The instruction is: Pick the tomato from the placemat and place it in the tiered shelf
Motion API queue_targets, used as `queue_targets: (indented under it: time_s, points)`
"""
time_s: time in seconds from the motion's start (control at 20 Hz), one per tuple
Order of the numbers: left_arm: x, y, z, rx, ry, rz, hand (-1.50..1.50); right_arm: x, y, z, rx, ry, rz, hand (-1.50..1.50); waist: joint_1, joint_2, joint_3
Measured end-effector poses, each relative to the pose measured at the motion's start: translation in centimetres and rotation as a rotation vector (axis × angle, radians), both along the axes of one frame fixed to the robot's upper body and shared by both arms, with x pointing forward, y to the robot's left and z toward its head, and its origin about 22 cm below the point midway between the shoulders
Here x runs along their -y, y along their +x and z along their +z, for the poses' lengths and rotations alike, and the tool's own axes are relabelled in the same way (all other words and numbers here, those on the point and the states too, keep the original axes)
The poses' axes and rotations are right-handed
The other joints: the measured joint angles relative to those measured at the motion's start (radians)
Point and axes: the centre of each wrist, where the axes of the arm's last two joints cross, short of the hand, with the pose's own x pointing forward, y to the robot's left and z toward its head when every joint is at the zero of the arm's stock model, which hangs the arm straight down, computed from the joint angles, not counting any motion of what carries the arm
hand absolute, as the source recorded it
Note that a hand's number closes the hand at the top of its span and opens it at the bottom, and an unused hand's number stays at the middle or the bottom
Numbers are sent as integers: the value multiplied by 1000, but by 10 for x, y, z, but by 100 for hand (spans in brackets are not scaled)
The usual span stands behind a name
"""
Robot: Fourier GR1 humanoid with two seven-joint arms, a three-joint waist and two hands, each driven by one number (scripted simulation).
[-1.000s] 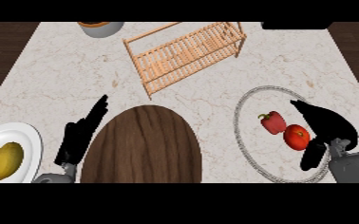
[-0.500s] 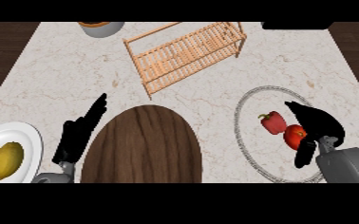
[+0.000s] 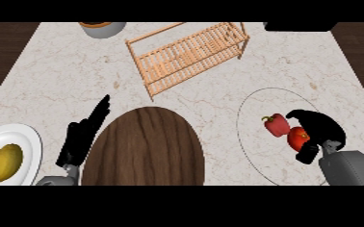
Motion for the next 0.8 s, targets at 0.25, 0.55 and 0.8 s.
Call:
queue_targets:
  time_s: [0.25,0.55,0.8]
  points:
    - [-4,-2,1,1,-1,-2,0,0,3,-1,31,27,31,150,-2,-2,-5]
    - [-8,-7,-2,0,3,-5,0,-8,6,-2,96,7,31,150,-2,0,-2]
    - [-11,-4,-2,1,3,-5,0,-27,16,9,188,44,111,150,1,4,4]
